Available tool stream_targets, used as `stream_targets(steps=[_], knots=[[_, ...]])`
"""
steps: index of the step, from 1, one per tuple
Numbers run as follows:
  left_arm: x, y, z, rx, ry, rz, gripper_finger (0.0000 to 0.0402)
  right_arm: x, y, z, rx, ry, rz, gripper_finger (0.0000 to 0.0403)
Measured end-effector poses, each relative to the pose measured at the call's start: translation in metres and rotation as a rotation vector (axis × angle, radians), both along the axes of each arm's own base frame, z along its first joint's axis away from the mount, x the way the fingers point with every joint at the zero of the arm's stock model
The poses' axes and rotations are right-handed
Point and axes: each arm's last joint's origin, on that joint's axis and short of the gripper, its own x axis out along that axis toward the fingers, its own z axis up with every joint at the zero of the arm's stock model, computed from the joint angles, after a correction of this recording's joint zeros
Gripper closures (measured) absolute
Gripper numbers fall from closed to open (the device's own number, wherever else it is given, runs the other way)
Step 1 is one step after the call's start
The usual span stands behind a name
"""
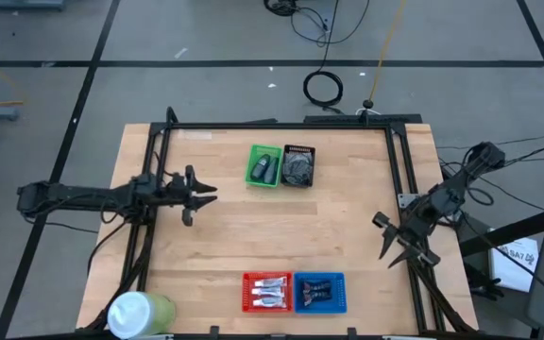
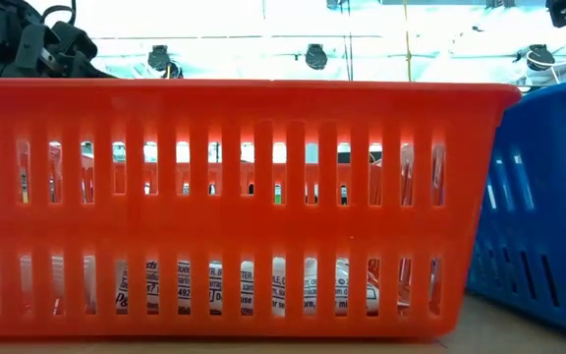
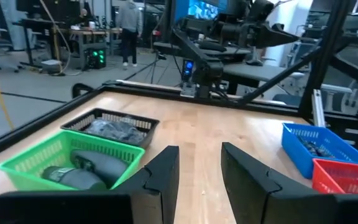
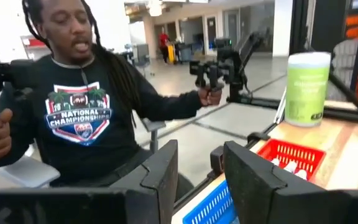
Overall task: Pick & Place Travel size toiletries
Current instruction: Return to Home Position
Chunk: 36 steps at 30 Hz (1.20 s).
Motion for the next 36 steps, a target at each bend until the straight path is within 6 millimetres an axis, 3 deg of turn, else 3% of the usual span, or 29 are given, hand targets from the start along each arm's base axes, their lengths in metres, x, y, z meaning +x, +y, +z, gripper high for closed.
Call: stream_targets(steps=[6,12,25,36], knots=[[-0.01,0.005,0.002,-0.01,-0.01,0.023,0.0286,-0.014,-0.011,-0.003,0.031,-0.115,-0.005,0.0285],[-0.02,0.008,0.002,-0.01,-0.008,0.054,0.0286,-0.021,-0.019,-0.019,0.047,-0.168,-0.06,0.0284],[-0.035,0.009,0.003,0.003,-0.047,0.062,0.0286,-0.013,-0.021,-0.049,0.006,-0.232,-0.216,0.0285],[-0.035,0.009,0.003,0.004,-0.05,0.062,0.0286,-0.007,-0.031,-0.046,-0.028,-0.332,-0.36,0.0282]])
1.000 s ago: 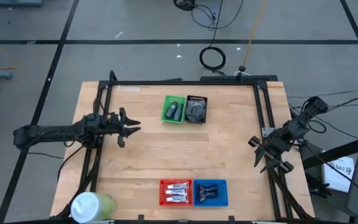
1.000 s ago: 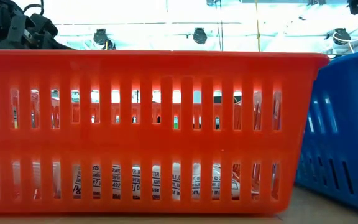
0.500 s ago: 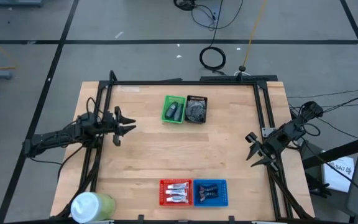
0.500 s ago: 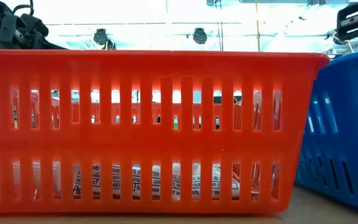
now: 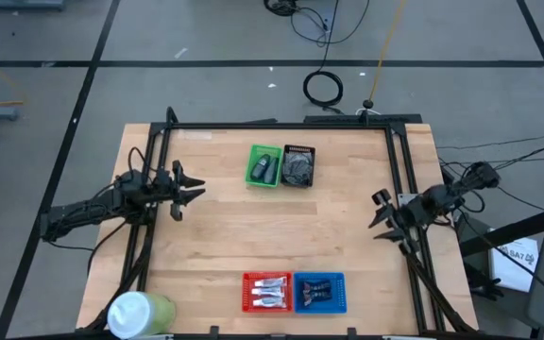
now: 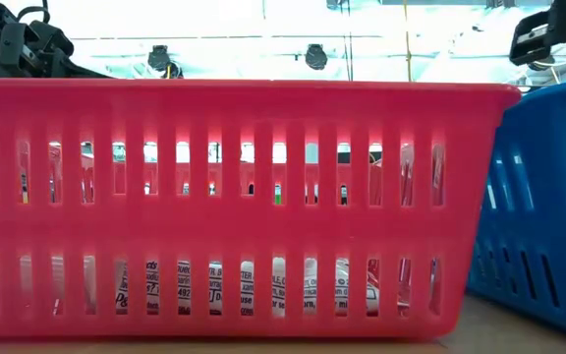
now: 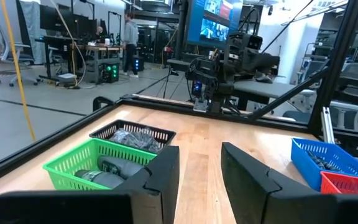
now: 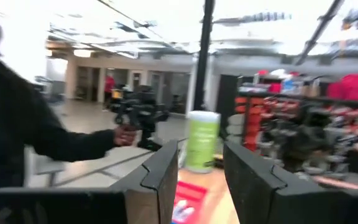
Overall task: Pick & Place Travel size toiletries
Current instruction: Return to Home Position
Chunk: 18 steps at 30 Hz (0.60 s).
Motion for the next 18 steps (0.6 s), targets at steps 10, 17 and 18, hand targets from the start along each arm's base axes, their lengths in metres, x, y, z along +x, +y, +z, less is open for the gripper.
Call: stream_targets(steps=[10,17,18], knots=[[0.0,0.0,0.0,-0.011,-0.003,-0.001,0.0286,0.008,-0.021,0.002,-0.001,-0.026,-0.243,0.0285],[0.0,0.0,0.001,-0.009,-0.009,-0.001,0.0286,0.012,-0.036,-0.004,0.011,0.056,-0.258,0.0284],[0.0,0.0,0.001,-0.01,-0.009,-0.001,0.0286,0.012,-0.038,-0.006,0.011,0.08,-0.263,0.0283]])
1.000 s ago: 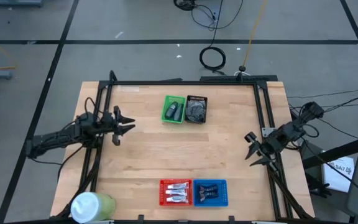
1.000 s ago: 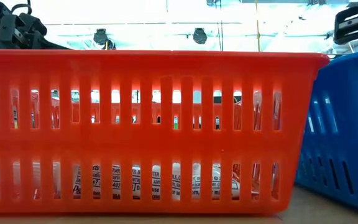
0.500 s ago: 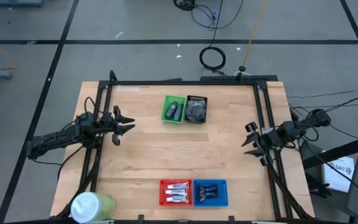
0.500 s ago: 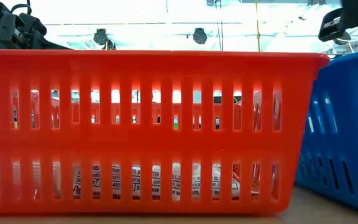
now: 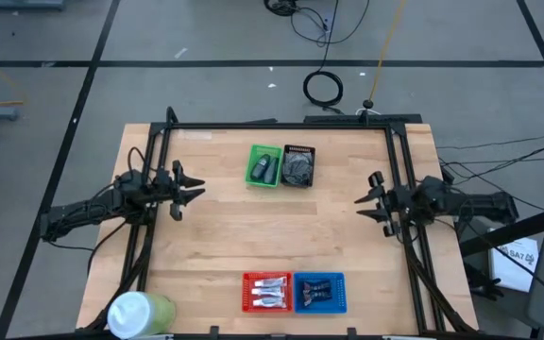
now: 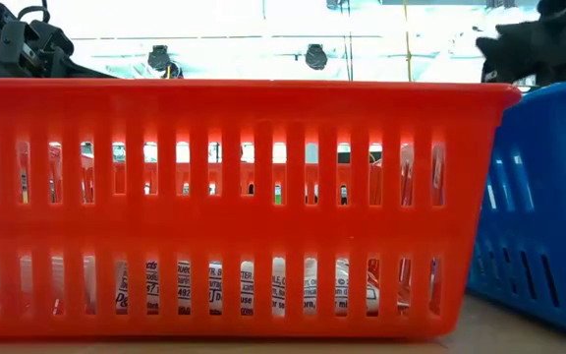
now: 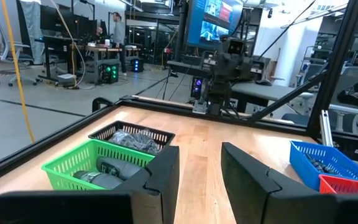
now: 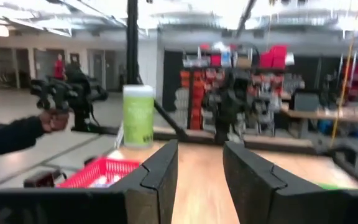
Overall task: Pick & Place Travel size toiletries
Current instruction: Return to Home Position
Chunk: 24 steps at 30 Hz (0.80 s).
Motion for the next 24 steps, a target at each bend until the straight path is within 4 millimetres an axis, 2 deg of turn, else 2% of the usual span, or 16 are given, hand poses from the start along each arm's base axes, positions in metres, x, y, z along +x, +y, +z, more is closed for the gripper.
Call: stream_targets(steps=[6,24], knots=[[0.0,0.0,-0.001,-0.003,0.011,-0.012,0.0286,0.002,-0.01,-0.008,0.043,0.093,-0.082,0.0284],[0.0,-0.001,-0.001,0.027,0.015,-0.022,0.0286,0.002,-0.014,-0.013,-0.01,0.129,-0.139,0.0282]])
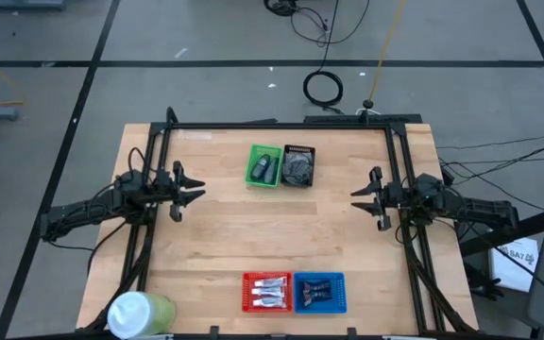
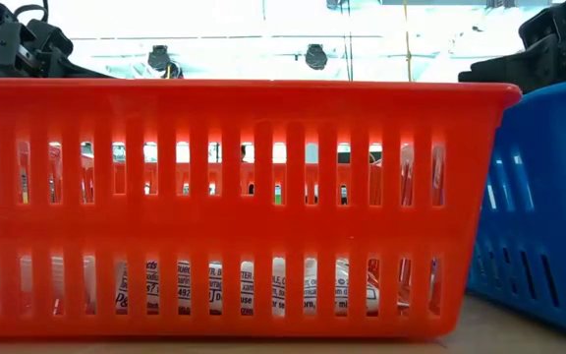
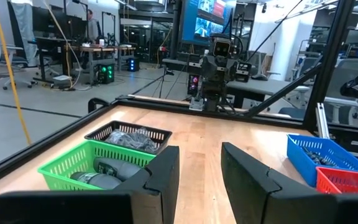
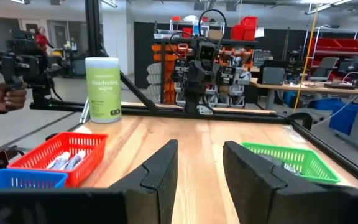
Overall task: Pick & Place Travel size toiletries
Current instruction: Return to Home Position
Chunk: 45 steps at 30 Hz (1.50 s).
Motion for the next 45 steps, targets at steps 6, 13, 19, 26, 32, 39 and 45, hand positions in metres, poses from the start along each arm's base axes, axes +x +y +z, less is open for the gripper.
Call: stream_targets(steps=[6,13,19,26,32,39,45], knots=[[0.0,0.0,0.0001,0.009,0.0,0.001,0.0286,0.0001,0.0001,-0.0001,-0.015,0.0,0.001,0.0284],[-0.0001,0.0002,0.0013,0.191,0.004,0.019,0.0286,0.0001,0.0001,-0.0001,-0.014,0.0,0.002,0.0286],[0.0,0.0003,0.001,0.206,0.007,0.021,0.0286,0.0001,0.0001,-0.0001,-0.013,0.0,0.002,0.0282],[0.0,0.0003,0.0011,0.187,0.005,0.02,0.0286,0.0001,0.0001,-0.0001,-0.013,0.0,0.002,0.0284],[0.0,0.0003,0.0011,0.187,0.005,0.02,0.0286,0.0001,0.0001,-0.0001,-0.013,0.0,0.003,0.0286],[0.0,0.0003,0.0011,0.187,0.005,0.02,0.0286,0.0001,0.0001,-0.0001,-0.013,0.0,0.003,0.0282],[0.0,0.0003,0.0011,0.187,0.005,0.02,0.0286,0.0001,0.0001,-0.0001,-0.013,0.0,0.003,0.0284]])
